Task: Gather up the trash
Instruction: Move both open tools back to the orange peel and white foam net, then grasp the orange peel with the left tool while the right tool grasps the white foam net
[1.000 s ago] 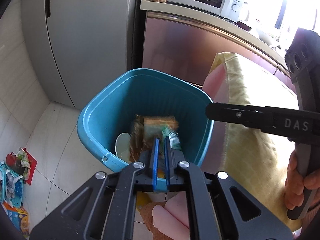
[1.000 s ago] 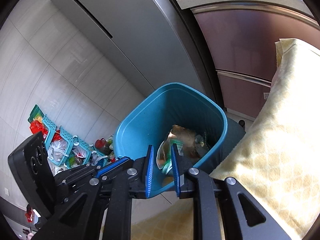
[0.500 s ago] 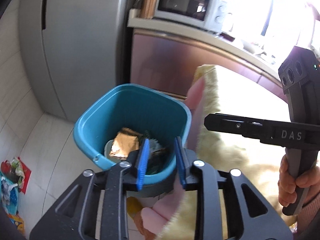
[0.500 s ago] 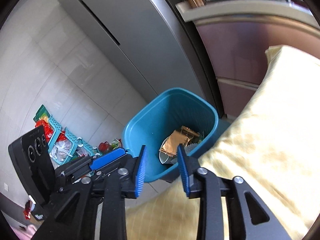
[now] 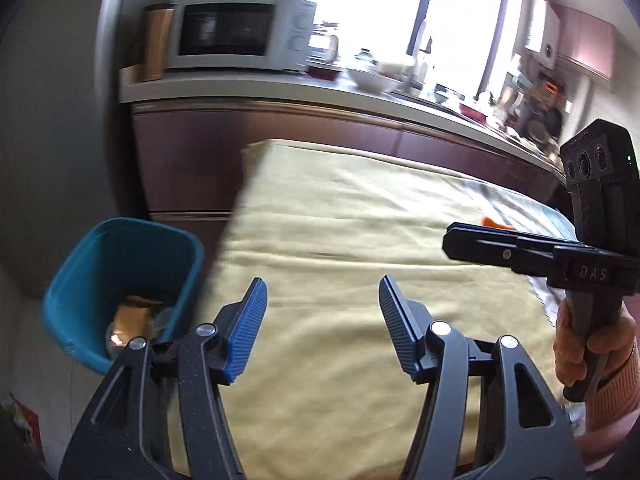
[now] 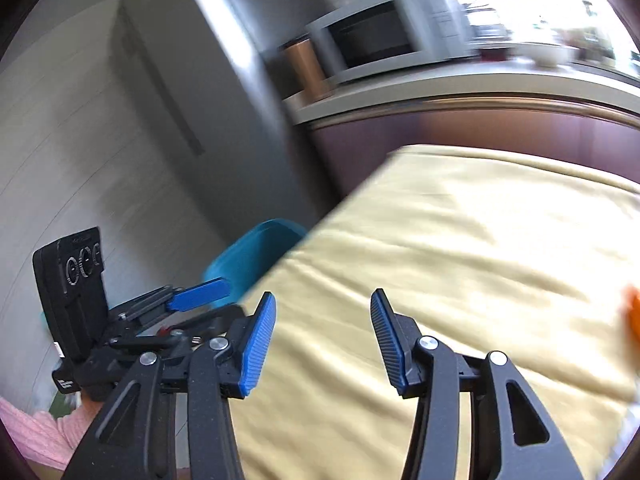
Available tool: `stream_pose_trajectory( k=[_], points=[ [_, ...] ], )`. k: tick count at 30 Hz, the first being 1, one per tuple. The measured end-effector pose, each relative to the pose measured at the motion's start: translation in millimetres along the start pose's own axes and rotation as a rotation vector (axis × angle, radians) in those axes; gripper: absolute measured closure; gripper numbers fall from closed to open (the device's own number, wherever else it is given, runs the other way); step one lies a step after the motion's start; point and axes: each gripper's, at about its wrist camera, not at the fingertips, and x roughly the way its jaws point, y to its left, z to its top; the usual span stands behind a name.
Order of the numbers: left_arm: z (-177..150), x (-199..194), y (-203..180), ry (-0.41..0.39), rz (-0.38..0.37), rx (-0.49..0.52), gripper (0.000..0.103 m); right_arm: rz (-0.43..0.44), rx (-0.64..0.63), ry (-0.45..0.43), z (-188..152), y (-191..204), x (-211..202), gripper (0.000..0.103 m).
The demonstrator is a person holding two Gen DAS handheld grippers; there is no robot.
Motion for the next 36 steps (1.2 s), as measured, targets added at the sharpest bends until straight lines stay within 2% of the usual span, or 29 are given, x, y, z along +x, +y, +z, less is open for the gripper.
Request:
stream_pose_trajectory(
  k=[10, 14, 17, 21, 24, 29, 32, 36],
  points=[
    [-9, 42, -106, 0.099, -0.213, 0.155, 0.045, -0.331, 0.224, -0.122, -51, -106, -115, 0.055],
    [-9, 54, -133, 0.12, -0.248, 0.196, 0.045, -0.436, 0.296, -0.151, -67, -149, -148, 0.055],
    [-4, 63, -147, 0.134, -0.259, 0.225, 0.045, -0.492, 0.334, -0.155, -75, -170, -160, 0.049],
    [8, 83, -164, 0.155, -0.265, 0.256, 0.045, -0.505, 0.38, -0.148, -85, -194, -163, 0.047],
    [18, 102, -178, 0.179, -0.273, 0.267, 0.045, -0.484, 0.403, -0.131, -94, -202, -162, 0.047],
    [39, 131, -207, 0.192, -0.277, 0.284, 0.045, -0.458, 0.379, -0.117, -98, -198, -159, 0.047],
    [50, 150, -224, 0.202, -0.276, 0.291, 0.045, -0.449, 0.365, -0.113, -99, -196, -161, 0.051],
    [61, 177, -241, 0.232, -0.269, 0.283, 0.043, -0.43, 0.36, -0.111, -102, -196, -162, 0.06]
  ],
)
